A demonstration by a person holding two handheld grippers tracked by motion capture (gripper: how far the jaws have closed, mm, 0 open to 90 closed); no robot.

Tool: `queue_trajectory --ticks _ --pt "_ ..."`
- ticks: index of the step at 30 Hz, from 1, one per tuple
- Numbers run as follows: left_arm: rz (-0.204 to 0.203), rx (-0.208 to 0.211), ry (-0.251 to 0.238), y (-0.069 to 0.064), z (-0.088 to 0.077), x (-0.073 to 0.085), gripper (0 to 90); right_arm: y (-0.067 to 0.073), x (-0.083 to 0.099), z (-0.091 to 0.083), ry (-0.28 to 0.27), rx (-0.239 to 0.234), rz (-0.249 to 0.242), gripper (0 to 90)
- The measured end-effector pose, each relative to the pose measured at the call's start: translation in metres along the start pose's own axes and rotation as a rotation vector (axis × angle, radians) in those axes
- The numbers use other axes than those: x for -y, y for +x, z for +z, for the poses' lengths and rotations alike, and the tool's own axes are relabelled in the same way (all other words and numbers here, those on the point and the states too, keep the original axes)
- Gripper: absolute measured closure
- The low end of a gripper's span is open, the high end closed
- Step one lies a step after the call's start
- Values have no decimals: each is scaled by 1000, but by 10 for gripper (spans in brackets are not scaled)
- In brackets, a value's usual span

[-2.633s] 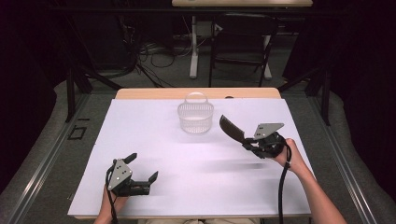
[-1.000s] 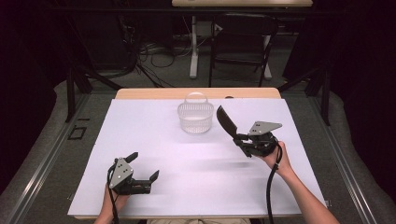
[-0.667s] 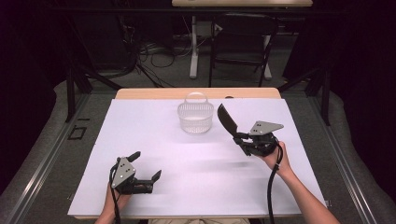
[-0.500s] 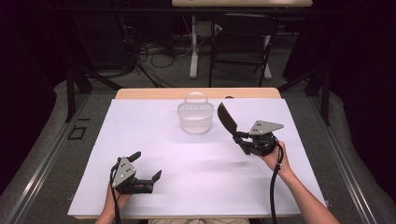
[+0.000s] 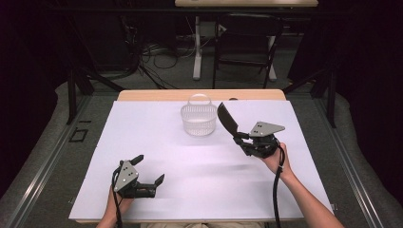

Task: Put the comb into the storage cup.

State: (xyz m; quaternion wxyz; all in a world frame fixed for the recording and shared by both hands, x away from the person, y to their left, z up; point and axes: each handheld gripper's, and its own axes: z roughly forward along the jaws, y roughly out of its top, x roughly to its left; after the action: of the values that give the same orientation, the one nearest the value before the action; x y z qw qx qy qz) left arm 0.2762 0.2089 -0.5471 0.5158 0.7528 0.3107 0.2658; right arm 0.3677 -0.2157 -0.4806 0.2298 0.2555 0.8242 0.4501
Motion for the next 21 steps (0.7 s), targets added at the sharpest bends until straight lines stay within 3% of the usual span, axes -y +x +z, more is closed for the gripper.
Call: queue_trajectory --ticks 11,21 --pt "-6 -11 3 0 -2 2 2 -3 -13 1 -50 1 17 728" --pt "-3 -8 7 0 -1 1 2 -2 -17 5 -46 1 5 728"
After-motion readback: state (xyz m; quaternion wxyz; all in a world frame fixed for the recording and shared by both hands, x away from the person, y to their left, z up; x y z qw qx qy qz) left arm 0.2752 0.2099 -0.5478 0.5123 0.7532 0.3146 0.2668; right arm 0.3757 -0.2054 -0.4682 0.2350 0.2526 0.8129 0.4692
